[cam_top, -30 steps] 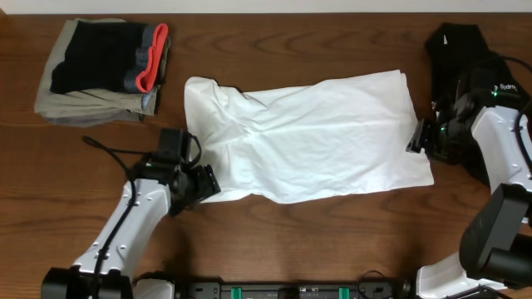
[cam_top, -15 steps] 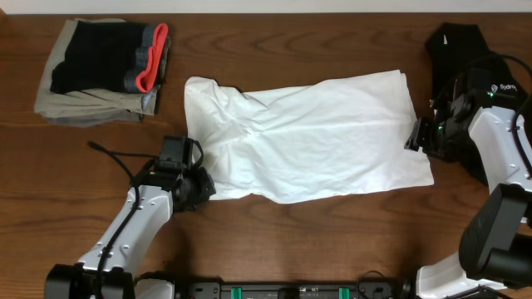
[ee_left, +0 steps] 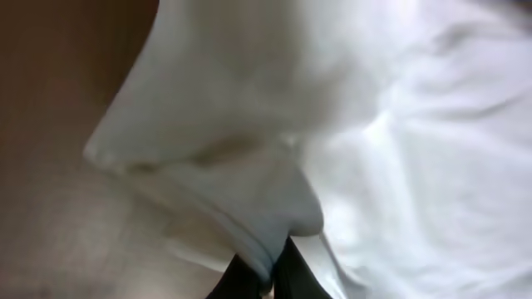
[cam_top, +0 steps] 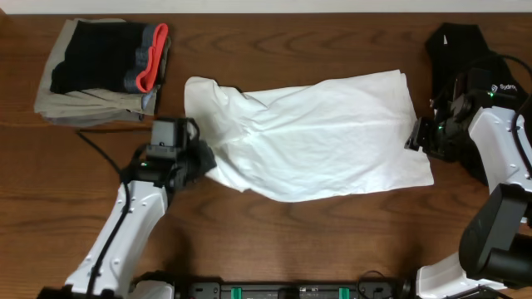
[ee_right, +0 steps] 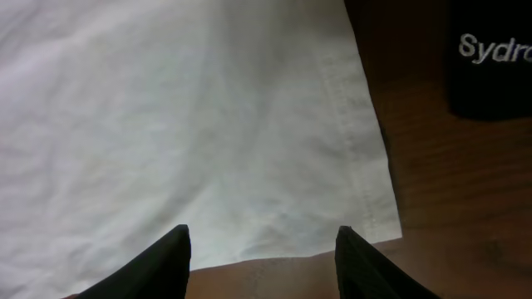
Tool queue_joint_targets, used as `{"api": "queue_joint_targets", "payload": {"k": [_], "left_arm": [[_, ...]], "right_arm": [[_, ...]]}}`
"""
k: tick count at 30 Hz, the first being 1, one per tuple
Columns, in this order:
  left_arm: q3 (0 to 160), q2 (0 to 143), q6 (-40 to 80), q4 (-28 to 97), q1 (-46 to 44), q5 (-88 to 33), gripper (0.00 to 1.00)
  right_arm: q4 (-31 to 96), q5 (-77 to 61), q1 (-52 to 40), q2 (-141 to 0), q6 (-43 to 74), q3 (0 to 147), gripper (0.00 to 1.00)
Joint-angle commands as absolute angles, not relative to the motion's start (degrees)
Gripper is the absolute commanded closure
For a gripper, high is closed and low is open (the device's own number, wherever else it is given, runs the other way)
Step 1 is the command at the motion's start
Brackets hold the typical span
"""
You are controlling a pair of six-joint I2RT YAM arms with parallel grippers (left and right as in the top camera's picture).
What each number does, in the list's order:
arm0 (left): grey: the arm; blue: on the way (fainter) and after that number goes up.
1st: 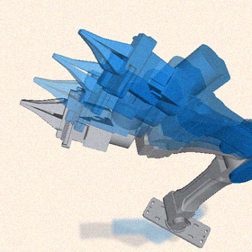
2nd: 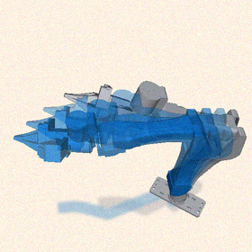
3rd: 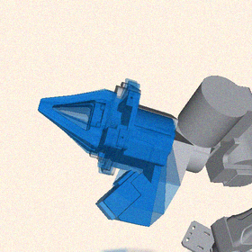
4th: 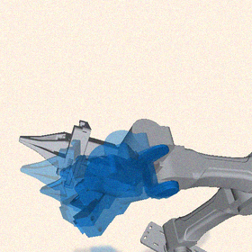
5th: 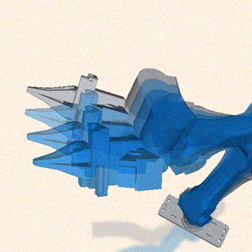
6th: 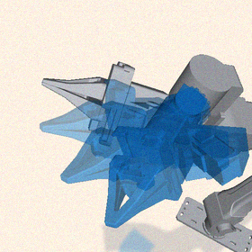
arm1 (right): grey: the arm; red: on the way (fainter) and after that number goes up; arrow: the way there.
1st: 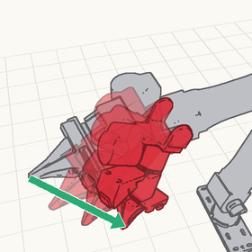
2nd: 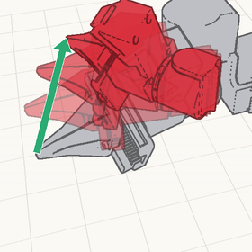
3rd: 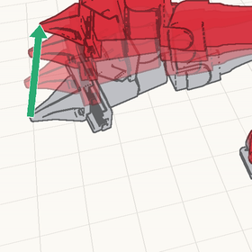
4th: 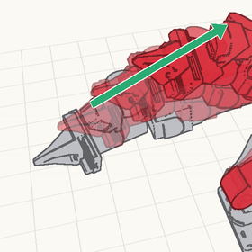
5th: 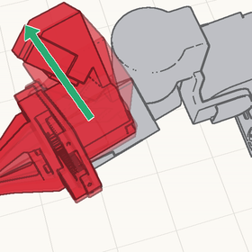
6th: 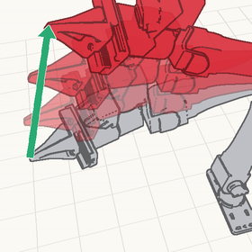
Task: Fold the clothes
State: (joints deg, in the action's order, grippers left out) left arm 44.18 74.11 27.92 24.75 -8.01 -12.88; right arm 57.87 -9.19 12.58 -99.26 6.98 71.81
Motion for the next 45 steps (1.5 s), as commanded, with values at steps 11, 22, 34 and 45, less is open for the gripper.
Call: {"api": "queue_joint_targets", "payload": {"k": [11, 22, 34, 45], "left_arm": [[46.0, 79.8, 22.5, 11.7, -8.1, -4.2, 0.94], [46.0, 89.4, 22.5, -7.2, -8.1, -4.2, 0.05], [46.0, 75.5, 19.1, 22.1, -8.1, -3.8, 0.02], [43.2, 79.6, 2.3, 25.9, -11.2, -3.8, 0.02]], "right_arm": [[57.6, -9.4, 12.1, -97.8, 7.5, 71.5, 0.46], [57.4, -9.4, 11.8, -97.8, 7.5, 71.5, 0.46], [57.0, -9.4, 11.8, -97.8, 7.5, 71.5, 0.46], [54.8, -10.0, 11.8, -97.8, 8.1, 71.5, 0.46]]}}
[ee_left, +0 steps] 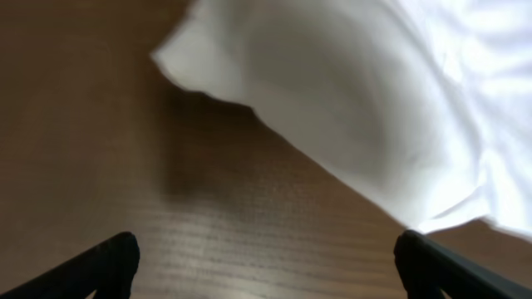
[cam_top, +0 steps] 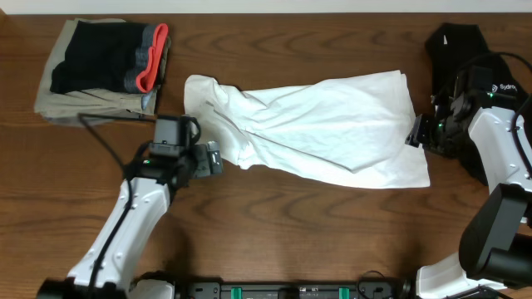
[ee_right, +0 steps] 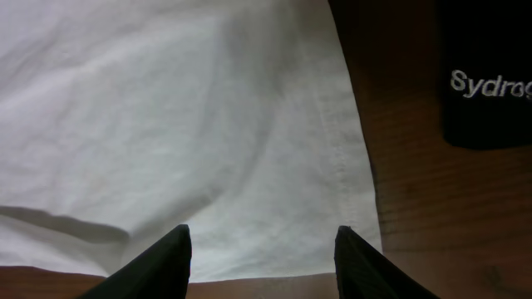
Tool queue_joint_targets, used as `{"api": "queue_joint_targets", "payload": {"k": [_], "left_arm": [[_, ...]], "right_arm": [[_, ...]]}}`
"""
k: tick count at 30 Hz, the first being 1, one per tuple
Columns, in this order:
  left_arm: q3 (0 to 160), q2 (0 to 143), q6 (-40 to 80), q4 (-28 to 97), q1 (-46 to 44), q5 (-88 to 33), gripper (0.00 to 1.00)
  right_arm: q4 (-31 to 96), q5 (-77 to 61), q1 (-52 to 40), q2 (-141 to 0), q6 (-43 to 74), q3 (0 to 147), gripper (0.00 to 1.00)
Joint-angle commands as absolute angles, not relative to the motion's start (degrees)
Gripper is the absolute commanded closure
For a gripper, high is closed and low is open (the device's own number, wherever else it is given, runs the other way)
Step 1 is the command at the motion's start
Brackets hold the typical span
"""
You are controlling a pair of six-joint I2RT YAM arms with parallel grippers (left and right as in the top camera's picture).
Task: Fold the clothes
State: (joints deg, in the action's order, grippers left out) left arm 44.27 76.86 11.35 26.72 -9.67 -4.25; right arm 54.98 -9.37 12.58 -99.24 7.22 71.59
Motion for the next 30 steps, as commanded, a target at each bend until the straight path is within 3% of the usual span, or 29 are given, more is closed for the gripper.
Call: {"api": "queue_joint_targets", "payload": {"k": [1, 7, 13, 18, 24, 30], "left_arm": [[43.2, 80.9, 0.8, 25.1, -12.0, -3.9, 0.03], [43.2, 88.3, -4.8, 19.0, -16.2, -6.0, 0.12], [43.2, 93.0, -4.9, 13.4, -17.8, -6.0, 0.13], [43.2, 93.6, -4.9, 12.0, -17.8, -6.0, 0.23], [43.2, 93.6, -4.0, 11.2, -17.8, -5.9, 0.63], [45.0, 91.1, -0.1, 15.6, -17.8, -5.9, 0.88]], "right_arm": [[54.8, -10.0, 11.8, -97.8, 8.1, 71.5, 0.46], [54.8, -10.0, 11.8, -97.8, 8.1, 71.5, 0.47], [54.8, -9.9, 11.8, -97.8, 8.1, 71.5, 0.46], [54.8, -9.9, 11.8, -97.8, 8.1, 71.5, 0.46], [54.7, -9.9, 11.8, -97.8, 8.1, 71.5, 0.47], [54.6, -9.9, 11.8, -97.8, 8.1, 71.5, 0.47]]}}
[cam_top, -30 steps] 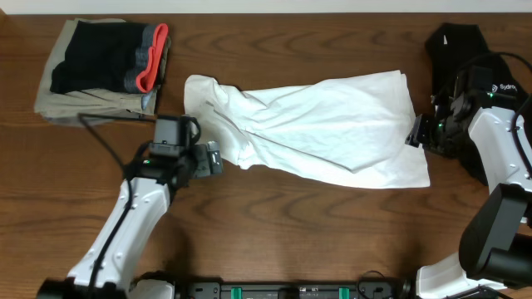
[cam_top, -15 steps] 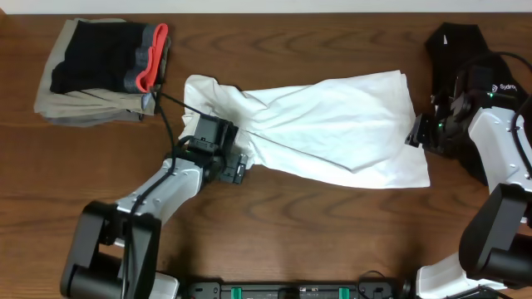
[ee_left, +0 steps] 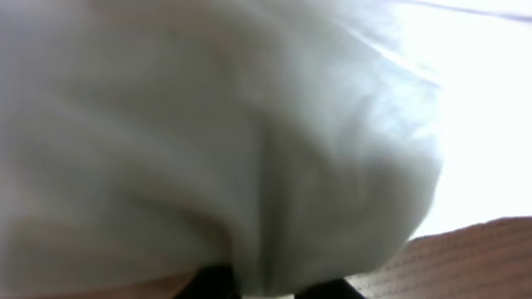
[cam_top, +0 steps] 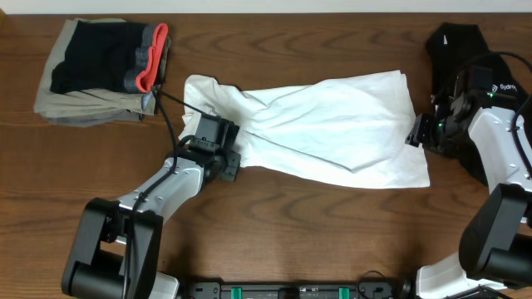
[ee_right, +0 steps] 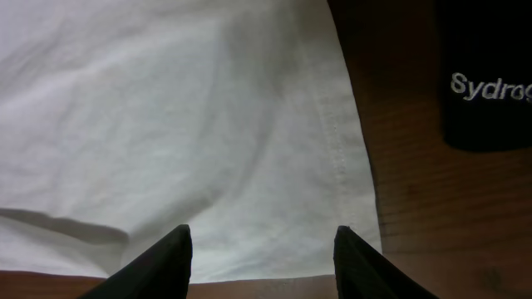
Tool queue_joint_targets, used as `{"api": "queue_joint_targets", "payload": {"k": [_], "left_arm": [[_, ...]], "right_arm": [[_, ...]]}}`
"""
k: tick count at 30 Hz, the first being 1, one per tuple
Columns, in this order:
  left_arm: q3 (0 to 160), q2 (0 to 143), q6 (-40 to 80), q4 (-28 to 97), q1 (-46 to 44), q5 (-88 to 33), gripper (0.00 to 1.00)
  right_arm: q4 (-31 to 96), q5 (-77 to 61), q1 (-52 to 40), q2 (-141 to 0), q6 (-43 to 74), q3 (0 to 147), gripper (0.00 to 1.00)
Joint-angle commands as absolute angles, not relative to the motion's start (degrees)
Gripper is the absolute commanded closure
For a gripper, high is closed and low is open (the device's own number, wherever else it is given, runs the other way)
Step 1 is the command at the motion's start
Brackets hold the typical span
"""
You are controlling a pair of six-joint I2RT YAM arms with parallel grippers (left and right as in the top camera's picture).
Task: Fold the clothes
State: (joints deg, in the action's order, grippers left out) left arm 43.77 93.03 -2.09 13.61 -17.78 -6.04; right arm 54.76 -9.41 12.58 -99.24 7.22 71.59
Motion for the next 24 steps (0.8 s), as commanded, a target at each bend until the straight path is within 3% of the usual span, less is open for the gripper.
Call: {"api": "queue_joint_targets", "payload": {"k": [1, 11, 24], "left_arm": [[45.6, 90.1, 0.5, 17.3, -17.8, -5.9, 0.93], [52.8, 74.6, 6.8, 38.7, -17.8, -6.0, 0.94], [53.2, 72.1, 11.6, 49.5, -17.8, -10.0, 0.94]], "right_arm": [[54.6, -9.9, 11.8, -97.8, 8.1, 71.5, 0.47], [54.7, -9.9, 11.8, -97.8, 8.1, 71.5, 0.47], [55.1, -10.2, 11.8, -97.8, 8.1, 71.5, 0.47]]}}
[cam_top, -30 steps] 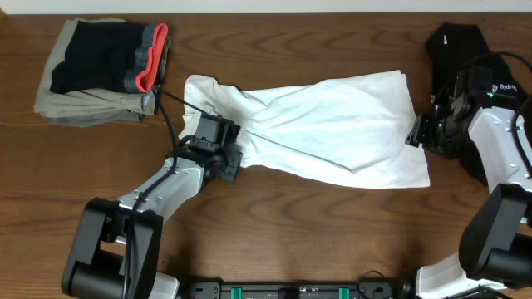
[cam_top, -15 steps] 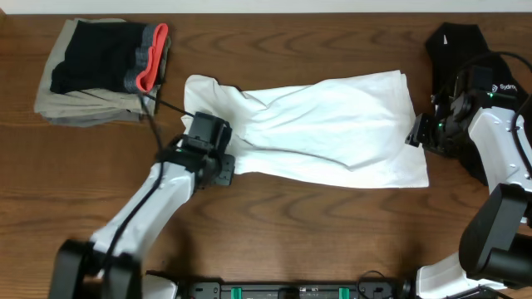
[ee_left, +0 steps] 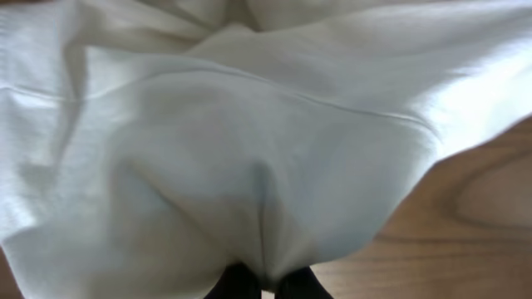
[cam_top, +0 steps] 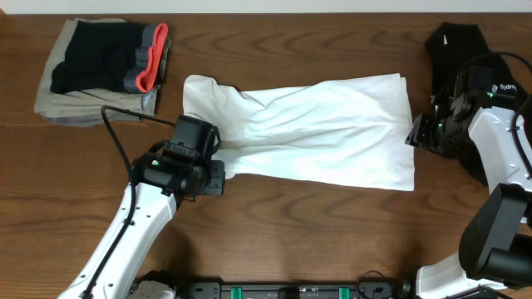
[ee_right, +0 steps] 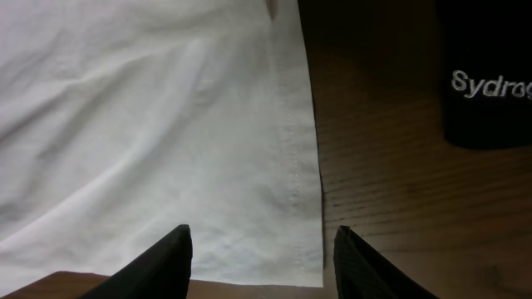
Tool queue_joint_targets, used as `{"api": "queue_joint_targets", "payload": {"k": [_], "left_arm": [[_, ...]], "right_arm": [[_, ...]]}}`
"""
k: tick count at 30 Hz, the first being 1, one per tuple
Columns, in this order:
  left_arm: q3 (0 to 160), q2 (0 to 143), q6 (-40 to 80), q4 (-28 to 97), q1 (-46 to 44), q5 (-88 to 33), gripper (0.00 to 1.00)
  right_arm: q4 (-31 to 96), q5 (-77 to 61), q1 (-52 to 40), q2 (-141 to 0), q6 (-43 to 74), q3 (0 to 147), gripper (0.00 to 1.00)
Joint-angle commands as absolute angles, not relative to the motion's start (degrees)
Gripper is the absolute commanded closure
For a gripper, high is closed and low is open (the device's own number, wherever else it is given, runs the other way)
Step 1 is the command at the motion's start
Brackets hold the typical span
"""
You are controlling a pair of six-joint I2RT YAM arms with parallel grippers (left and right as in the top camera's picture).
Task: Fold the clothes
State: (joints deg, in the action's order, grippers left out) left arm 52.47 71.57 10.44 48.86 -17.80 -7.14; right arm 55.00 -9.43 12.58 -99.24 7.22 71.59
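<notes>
A white shirt (cam_top: 307,129) lies spread across the middle of the table, narrow at its left end and wider toward the right. My left gripper (cam_top: 216,164) sits at the shirt's lower left edge. In the left wrist view that gripper (ee_left: 259,289) is shut on a pinched fold of the white cloth (ee_left: 249,149). My right gripper (cam_top: 413,136) hovers at the shirt's right hem. It stands open (ee_right: 263,266), with the hemmed corner (ee_right: 291,208) lying flat below its fingers (ee_right: 170,262).
A stack of folded clothes (cam_top: 104,66) in grey, black and red sits at the back left. A black garment (cam_top: 457,41) lies at the back right beside the right arm. A black labelled part (ee_right: 486,75) shows right of the hem.
My left gripper, still shut on the cloth, now sits a little further left and nearer the front. The shirt's lower right corner has shifted left and its lower edge lies straighter. The right gripper has hardly moved.
First my left gripper was shut on the lower left of a broadly spread shirt. Then it stood open over bare wood, with the shirt's lower left folded inward. Later it was shut on the fold again, and now the shirt lies drawn leftward. The right gripper stayed open throughout.
</notes>
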Motion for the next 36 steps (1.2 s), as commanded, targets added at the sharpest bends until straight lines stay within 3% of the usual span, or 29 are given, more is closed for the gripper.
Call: {"api": "queue_joint_targets", "payload": {"k": [1, 6, 12, 23, 25, 27, 30, 32, 36], "left_arm": [[53.2, 72.1, 11.6, 49.6, -17.8, -11.3, 0.94], [53.2, 72.6, 11.5, 45.5, -17.8, -11.9, 0.94], [52.2, 74.8, 11.5, 36.6, -17.8, -4.6, 0.94], [51.9, 89.9, 11.1, 17.2, -17.8, 7.1, 0.93], [51.9, 92.1, 11.0, 12.9, -17.8, 7.2, 0.84], [51.9, 93.8, 11.0, 9.6, -17.7, 7.2, 0.54], [51.9, 94.4, 11.0, 7.6, -17.1, 7.2, 0.22], [52.1, 94.0, 11.0, 7.9, -16.5, 7.1, 0.13], [52.8, 92.0, 11.0, 14.2, -15.1, 7.1, 0.12]], "right_arm": [[55.1, -10.3, 11.8, -97.8, 8.1, 71.5, 0.47], [54.9, -10.6, 11.7, -97.8, 8.1, 71.5, 0.47], [55.1, -10.6, 11.6, -97.8, 8.1, 71.5, 0.47], [55.0, -10.5, 11.6, -97.8, 8.1, 71.5, 0.48], [55.0, -10.5, 11.6, -97.8, 8.1, 71.5, 0.47], [55.0, -10.5, 11.6, -97.8, 8.1, 71.5, 0.48], [55.0, -10.5, 11.6, -97.8, 8.1, 71.5, 0.47], [54.9, -10.5, 11.6, -97.8, 8.1, 71.5, 0.48], [54.8, -10.5, 11.6, -97.8, 8.1, 71.5, 0.48]]}}
